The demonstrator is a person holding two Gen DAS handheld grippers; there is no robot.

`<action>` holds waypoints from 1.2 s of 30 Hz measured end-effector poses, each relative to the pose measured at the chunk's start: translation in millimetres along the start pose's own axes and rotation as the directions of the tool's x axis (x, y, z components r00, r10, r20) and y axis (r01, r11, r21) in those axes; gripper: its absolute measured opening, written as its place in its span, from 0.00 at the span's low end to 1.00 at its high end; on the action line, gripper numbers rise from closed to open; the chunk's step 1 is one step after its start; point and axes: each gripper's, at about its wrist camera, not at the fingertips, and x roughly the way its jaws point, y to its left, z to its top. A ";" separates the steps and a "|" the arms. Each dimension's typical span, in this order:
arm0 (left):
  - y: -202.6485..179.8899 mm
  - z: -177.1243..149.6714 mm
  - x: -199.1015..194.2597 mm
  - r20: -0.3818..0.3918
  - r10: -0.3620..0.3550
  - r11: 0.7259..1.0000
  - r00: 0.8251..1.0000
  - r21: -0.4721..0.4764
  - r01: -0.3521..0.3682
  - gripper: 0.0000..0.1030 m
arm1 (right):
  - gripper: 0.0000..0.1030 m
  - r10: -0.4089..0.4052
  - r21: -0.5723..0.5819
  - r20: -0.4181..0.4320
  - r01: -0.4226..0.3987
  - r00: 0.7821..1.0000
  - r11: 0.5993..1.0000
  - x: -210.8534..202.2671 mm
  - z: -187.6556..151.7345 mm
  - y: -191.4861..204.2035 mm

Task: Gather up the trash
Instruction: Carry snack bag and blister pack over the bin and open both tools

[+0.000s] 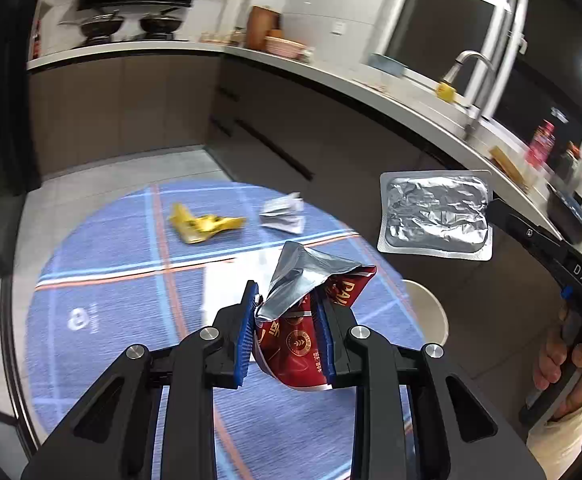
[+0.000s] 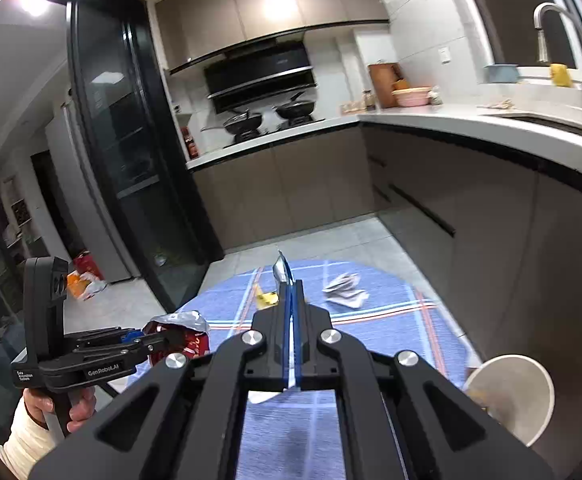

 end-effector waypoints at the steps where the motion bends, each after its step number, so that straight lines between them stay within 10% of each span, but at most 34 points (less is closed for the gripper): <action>1: -6.7 1.3 2.7 -0.002 -0.010 1.000 1.000 0.012 0.010 0.24 | 0.03 -0.012 0.002 0.006 0.012 1.000 1.000 -5.4 -0.6 -5.1; 21: -196.5 6.5 145.6 -0.199 -0.224 0.942 0.954 0.209 0.265 0.20 | 0.03 -0.329 0.202 -0.036 0.329 0.944 0.923 -91.8 -66.4 -176.4; 36: -249.8 -29.7 260.1 -0.359 -0.206 0.935 0.910 0.201 0.291 0.20 | 0.03 -0.329 0.395 -0.232 0.397 0.916 0.829 -48.4 -159.5 -275.6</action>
